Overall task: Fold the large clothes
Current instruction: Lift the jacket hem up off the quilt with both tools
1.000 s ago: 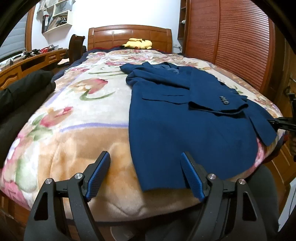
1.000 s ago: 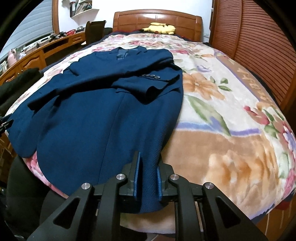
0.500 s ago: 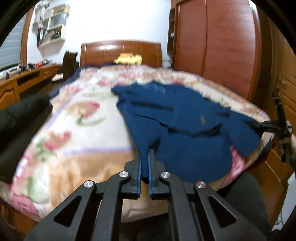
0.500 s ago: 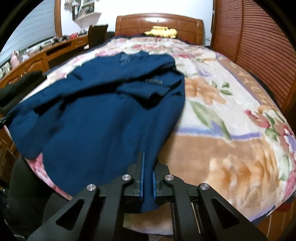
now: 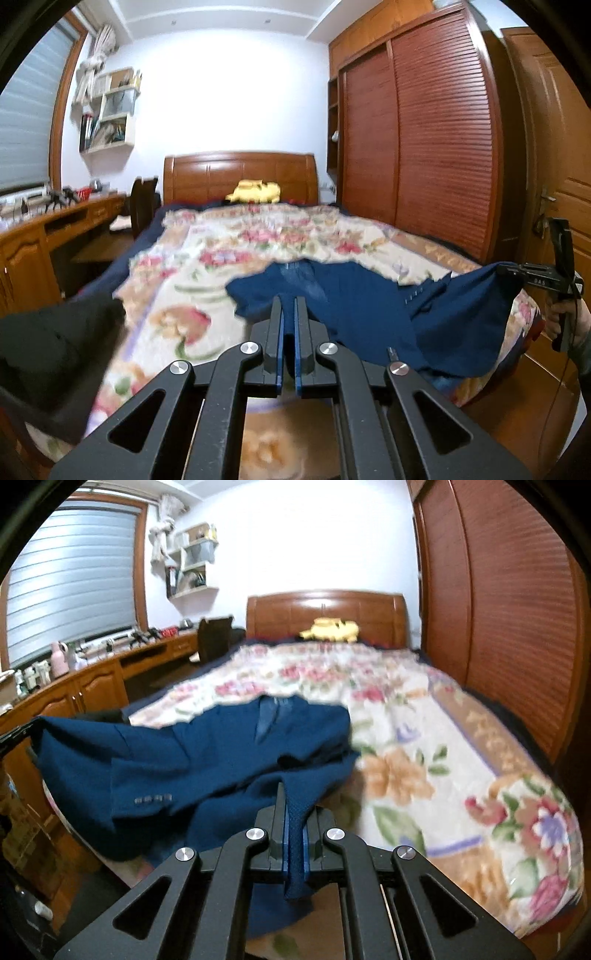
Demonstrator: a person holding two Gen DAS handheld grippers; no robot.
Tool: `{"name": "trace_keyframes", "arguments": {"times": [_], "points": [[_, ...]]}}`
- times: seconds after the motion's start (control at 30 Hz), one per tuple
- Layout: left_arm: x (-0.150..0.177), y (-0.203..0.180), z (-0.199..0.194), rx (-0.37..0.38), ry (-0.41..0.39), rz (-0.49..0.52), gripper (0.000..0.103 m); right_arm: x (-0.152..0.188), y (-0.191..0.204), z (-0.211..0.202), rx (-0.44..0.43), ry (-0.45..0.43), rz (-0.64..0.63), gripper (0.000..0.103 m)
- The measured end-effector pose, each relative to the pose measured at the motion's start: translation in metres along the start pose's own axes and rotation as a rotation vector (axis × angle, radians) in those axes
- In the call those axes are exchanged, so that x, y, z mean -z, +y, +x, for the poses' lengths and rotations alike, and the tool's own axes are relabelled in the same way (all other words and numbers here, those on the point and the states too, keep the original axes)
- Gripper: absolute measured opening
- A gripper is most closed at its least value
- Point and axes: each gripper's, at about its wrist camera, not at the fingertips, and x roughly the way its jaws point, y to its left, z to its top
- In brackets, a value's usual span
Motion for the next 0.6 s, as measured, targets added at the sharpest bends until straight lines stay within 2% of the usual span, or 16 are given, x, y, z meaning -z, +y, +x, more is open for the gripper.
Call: {"name": "trace_keyframes", "arguments": {"times": [0.27,0.6], "points": [[-0.05,0.002,-0.015,-0.004,-0.066,0.013,0.004,-0.028,0.016,-0.056,-0.038,-0.125,-0.05,0.004],[-0.079,0.007,-0.042,-0.024,-0.114,0.005,0.004,-0.03,0.01,-0.111,-0.021,-0.215,-0.081,0.004]]}}
